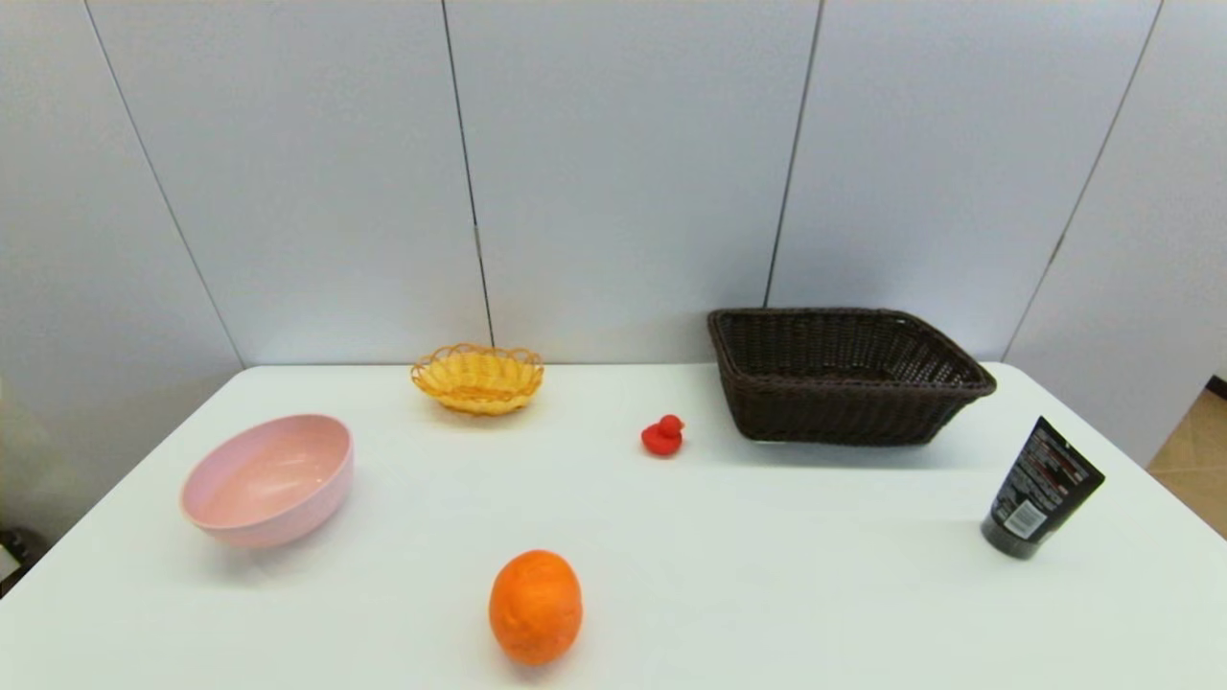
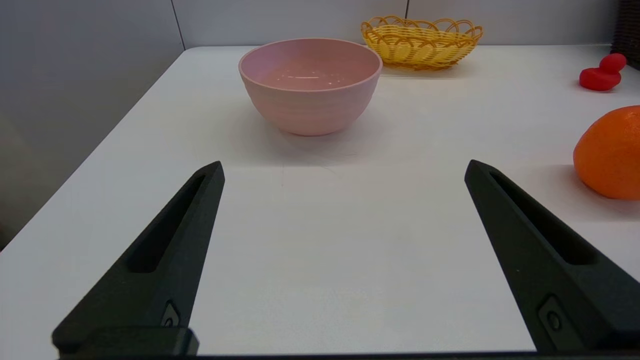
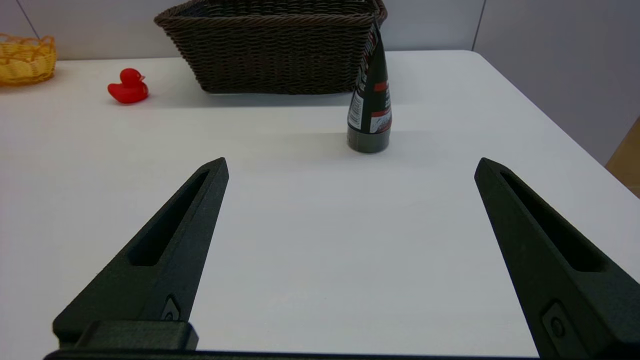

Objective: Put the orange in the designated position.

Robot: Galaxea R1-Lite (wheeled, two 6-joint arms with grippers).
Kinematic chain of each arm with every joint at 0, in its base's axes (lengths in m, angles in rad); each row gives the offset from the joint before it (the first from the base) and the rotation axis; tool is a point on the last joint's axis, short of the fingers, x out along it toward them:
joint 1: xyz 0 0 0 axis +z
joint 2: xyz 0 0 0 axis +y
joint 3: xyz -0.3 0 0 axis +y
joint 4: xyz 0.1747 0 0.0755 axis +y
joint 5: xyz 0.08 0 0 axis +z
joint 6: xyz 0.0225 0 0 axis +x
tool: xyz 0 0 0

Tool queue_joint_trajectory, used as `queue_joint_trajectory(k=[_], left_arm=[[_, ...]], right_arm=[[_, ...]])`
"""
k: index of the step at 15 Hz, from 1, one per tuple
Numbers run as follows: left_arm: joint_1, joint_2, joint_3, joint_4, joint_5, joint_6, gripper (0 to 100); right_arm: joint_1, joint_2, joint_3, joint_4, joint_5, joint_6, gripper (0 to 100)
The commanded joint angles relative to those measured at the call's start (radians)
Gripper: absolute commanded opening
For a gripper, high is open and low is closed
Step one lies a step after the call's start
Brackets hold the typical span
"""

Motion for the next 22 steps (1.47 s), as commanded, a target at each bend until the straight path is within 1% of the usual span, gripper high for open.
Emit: queue_joint_trajectory(k=[1, 16, 19, 22], left_arm=[[0.000, 0.001, 0.002, 0.001, 0.000, 0.000, 100], [0.000, 0.001, 0.000, 0.003, 0.002, -0.003, 100], [0.000, 0.023, -0.072, 0.010, 0.015, -0.003, 100], [0.000, 0.161, -0.179, 0.007, 0.019, 0.005, 100]], right_arm=[[0.000, 0.000, 0.000, 0.000, 0.000, 0.000, 100], [0.000, 0.000, 0.000, 0.000, 0.000, 0.001, 100], [0.000, 0.000, 0.000, 0.000, 0.000, 0.001, 100], [0.000, 0.000, 0.000, 0.000, 0.000, 0.001, 100]])
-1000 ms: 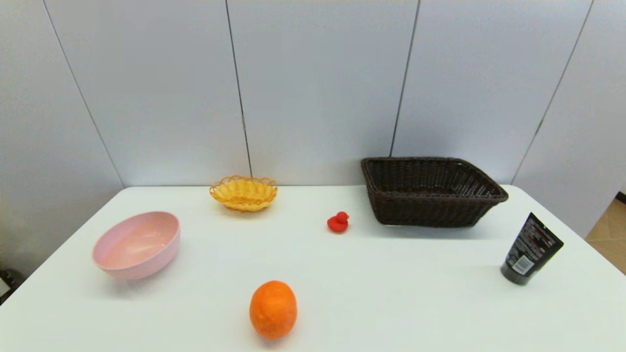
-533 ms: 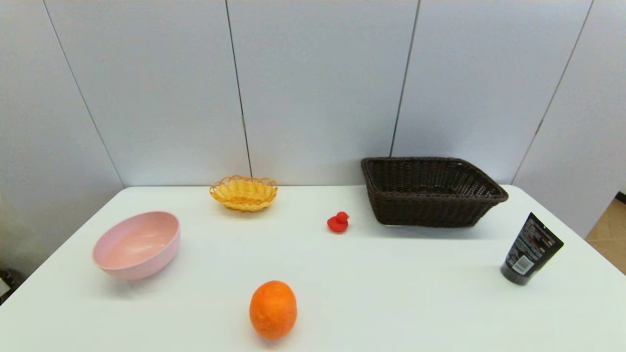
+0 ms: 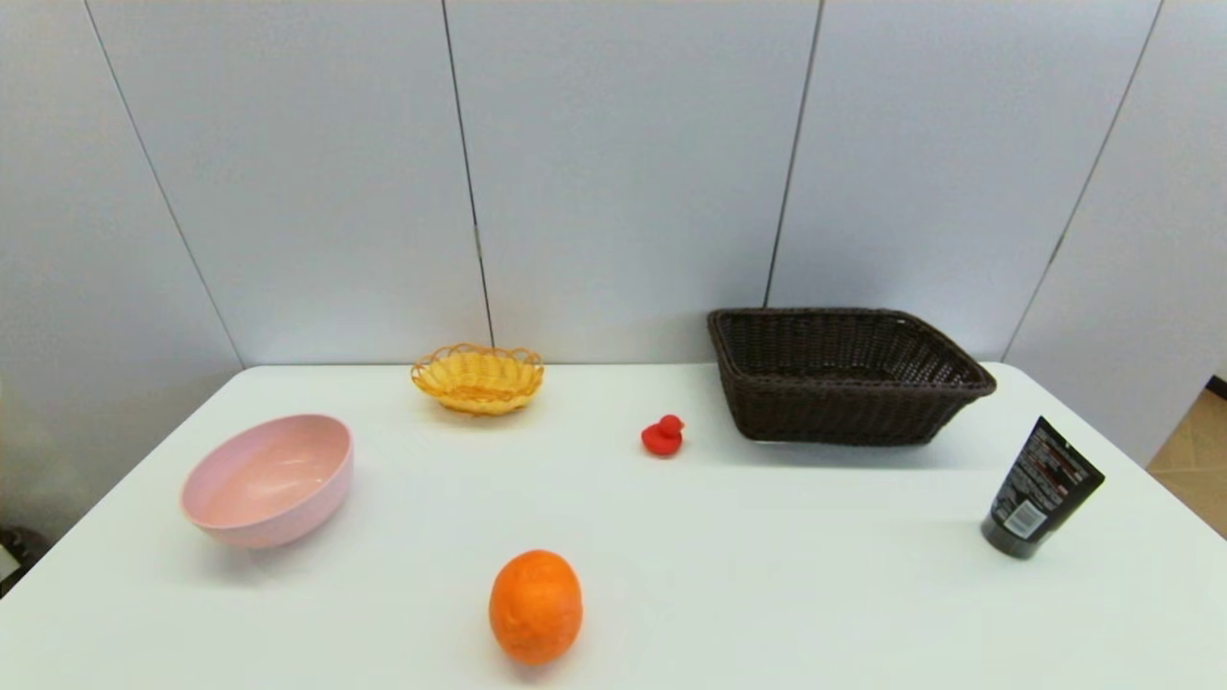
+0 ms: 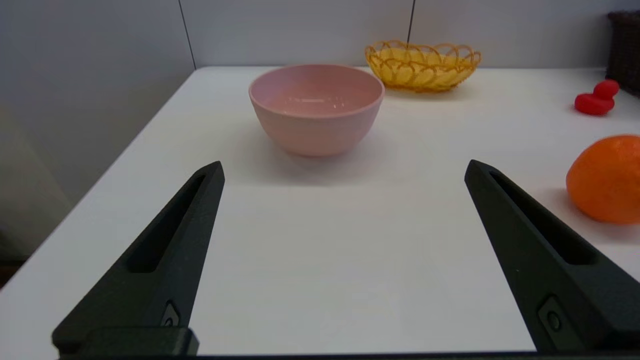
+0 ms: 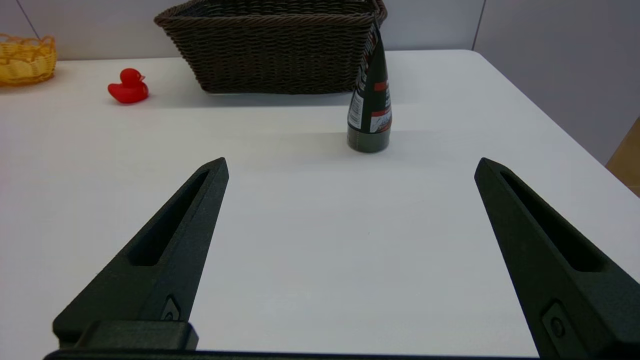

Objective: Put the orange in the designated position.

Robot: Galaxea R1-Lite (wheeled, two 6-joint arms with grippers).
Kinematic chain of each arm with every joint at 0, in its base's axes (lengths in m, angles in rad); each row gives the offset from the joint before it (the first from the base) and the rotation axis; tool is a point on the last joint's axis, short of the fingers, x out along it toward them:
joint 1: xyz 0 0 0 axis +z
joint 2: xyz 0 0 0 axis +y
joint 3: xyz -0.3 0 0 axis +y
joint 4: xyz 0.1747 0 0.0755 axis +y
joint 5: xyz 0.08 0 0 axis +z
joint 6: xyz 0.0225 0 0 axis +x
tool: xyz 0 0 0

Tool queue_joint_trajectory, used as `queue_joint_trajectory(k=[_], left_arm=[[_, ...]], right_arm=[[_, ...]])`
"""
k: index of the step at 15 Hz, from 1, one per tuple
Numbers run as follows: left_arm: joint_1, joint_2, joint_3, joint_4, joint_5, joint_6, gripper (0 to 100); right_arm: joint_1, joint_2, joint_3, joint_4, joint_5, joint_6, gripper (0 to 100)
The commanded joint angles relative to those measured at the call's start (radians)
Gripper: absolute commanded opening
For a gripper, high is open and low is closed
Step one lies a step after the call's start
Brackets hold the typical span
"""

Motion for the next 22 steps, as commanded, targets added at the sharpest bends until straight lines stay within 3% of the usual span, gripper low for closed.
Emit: queue_joint_trajectory(k=[1, 8, 18, 22], left_arm=[[-0.003, 0.175, -0.158, 0.001, -0.001, 0.014, 100], [-0.049, 0.519, -0.508, -0.001, -0.162, 0.003, 100], [-0.486, 0.976, -0.669, 0.005, -0.171, -0.092, 100], [-0.629, 1.073, -0.663, 0.082, -0.171, -0.092, 100]], right_arm=[[0.000, 0.000, 0.000, 0.000, 0.000, 0.001, 100], [0.000, 0.000, 0.000, 0.000, 0.000, 0.001, 100], [0.000, 0.000, 0.000, 0.000, 0.000, 0.001, 100], [0.000, 0.000, 0.000, 0.000, 0.000, 0.001, 100]])
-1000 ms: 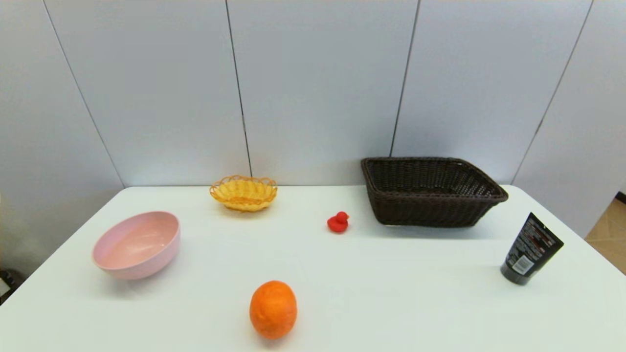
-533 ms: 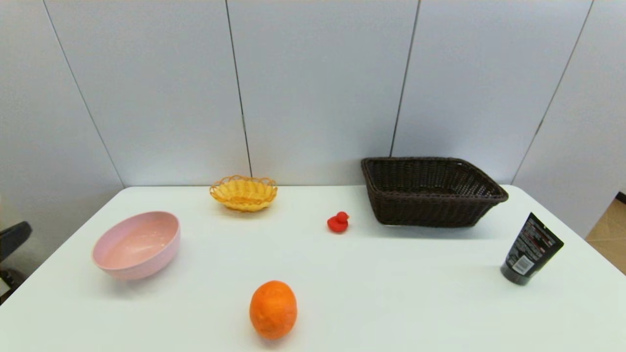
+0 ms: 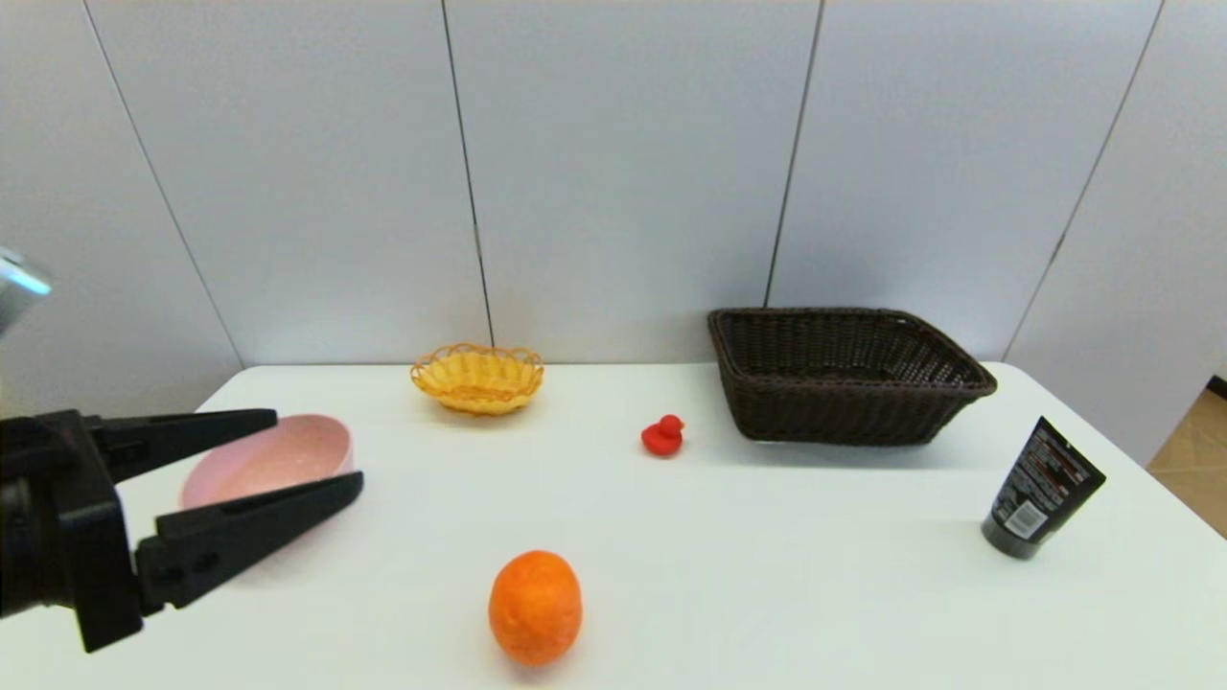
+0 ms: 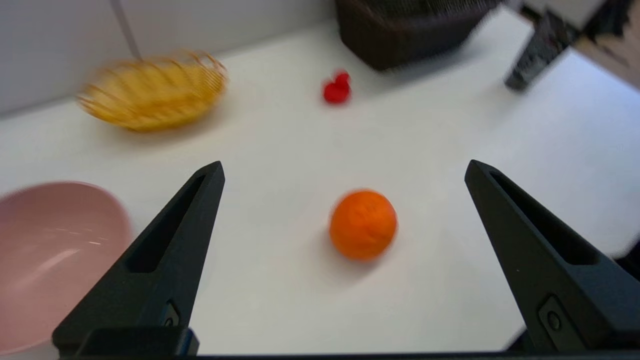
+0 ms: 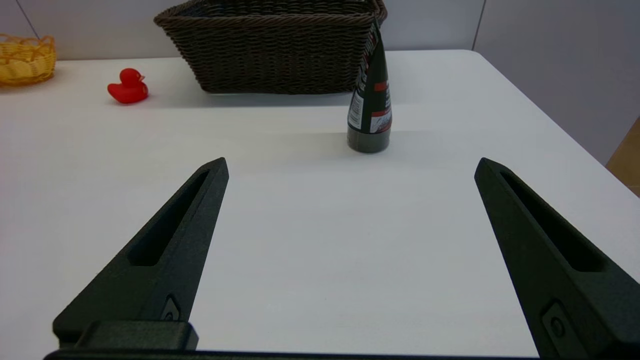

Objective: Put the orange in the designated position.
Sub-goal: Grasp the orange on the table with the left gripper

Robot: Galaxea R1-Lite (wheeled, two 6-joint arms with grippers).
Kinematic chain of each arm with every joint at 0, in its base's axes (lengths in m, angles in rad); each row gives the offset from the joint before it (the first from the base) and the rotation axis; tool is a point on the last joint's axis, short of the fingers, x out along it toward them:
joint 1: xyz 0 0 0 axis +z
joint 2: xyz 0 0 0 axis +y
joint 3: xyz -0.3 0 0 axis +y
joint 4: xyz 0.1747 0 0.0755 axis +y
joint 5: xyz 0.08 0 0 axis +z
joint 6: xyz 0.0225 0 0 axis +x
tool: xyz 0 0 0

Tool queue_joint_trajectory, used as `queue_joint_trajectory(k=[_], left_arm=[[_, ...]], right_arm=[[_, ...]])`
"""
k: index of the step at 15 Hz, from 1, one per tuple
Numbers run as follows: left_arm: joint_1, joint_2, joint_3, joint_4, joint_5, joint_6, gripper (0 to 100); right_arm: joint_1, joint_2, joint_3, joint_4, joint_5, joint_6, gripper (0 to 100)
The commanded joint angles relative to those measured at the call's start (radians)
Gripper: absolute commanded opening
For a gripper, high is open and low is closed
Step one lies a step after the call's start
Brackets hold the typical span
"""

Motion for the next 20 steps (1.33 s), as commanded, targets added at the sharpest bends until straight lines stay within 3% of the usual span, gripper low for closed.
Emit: queue_joint_trajectory(k=[1, 20], left_arm=[[-0.141, 0.139, 0.003, 0.058, -0.001, -0.002, 100], [-0.201, 0.676, -0.144, 0.085, -0.002, -0.002, 100]], right_arm=[[0.000, 0.000, 0.000, 0.000, 0.000, 0.000, 100], [0.000, 0.000, 0.000, -0.001, 0.000, 0.000, 100]])
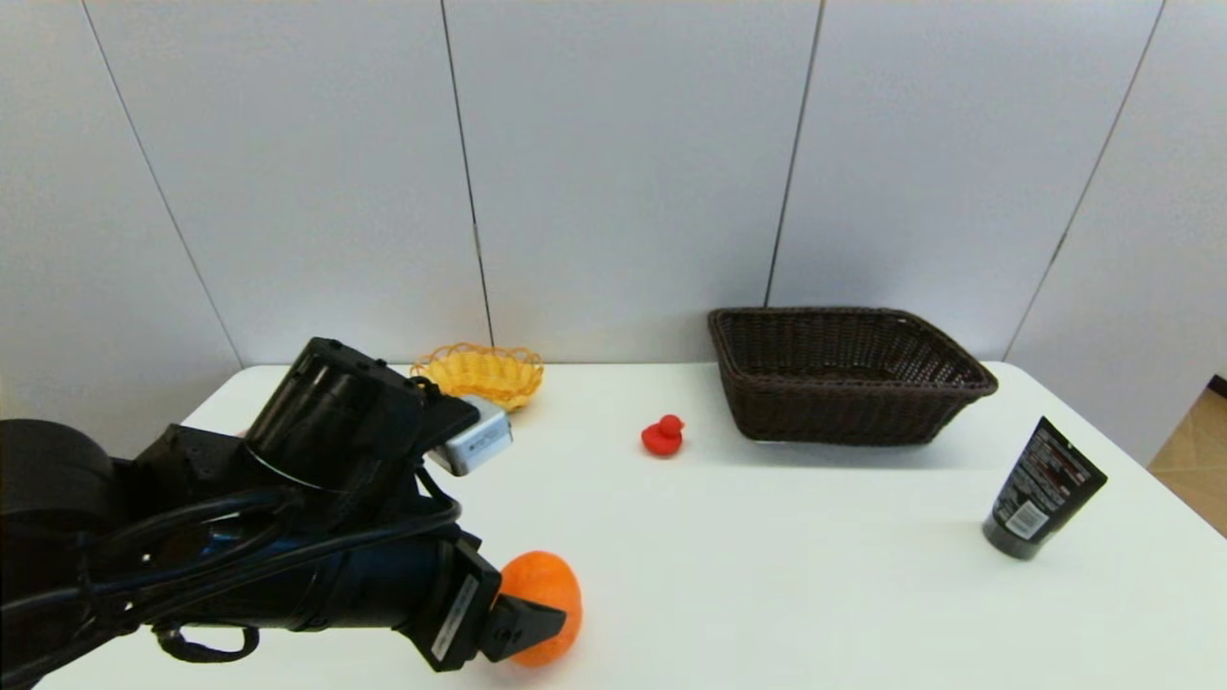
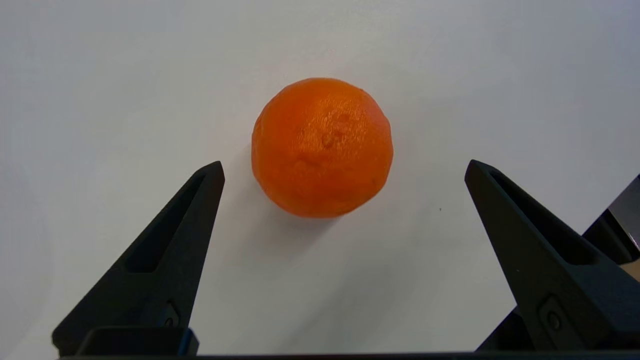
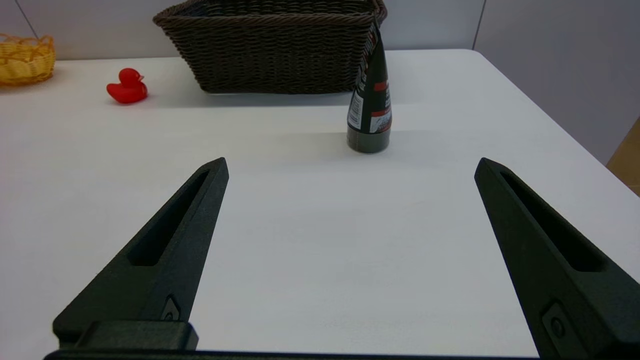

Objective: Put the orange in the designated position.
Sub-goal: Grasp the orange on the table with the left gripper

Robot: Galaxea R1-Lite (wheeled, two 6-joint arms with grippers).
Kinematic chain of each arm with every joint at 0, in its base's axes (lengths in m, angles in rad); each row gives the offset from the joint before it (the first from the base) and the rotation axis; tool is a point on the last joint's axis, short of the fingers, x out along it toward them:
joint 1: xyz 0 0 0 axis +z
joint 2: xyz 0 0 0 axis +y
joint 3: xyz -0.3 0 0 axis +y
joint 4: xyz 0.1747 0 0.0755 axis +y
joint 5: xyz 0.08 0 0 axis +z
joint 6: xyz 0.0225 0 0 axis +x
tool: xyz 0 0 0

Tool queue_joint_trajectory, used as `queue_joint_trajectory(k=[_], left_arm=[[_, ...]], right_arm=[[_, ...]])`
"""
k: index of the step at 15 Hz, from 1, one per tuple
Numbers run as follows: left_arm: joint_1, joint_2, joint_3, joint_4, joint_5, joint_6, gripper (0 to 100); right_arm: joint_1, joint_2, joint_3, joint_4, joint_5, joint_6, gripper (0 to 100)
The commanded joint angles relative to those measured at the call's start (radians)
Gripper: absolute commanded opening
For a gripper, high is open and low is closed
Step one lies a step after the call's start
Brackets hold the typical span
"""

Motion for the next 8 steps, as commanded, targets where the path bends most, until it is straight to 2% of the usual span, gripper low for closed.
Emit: queue_joint_trajectory(k=[1, 8], left_arm=[[-0.006, 0.124, -0.052, -0.001, 0.001, -0.001, 100], [-0.004, 0.223, -0.087, 0.001, 0.006, 0.002, 100]], right_arm=[[0.000, 0.000, 0.000, 0.000, 0.000, 0.000, 100], [0.000, 0.000, 0.000, 0.000, 0.000, 0.000, 100]])
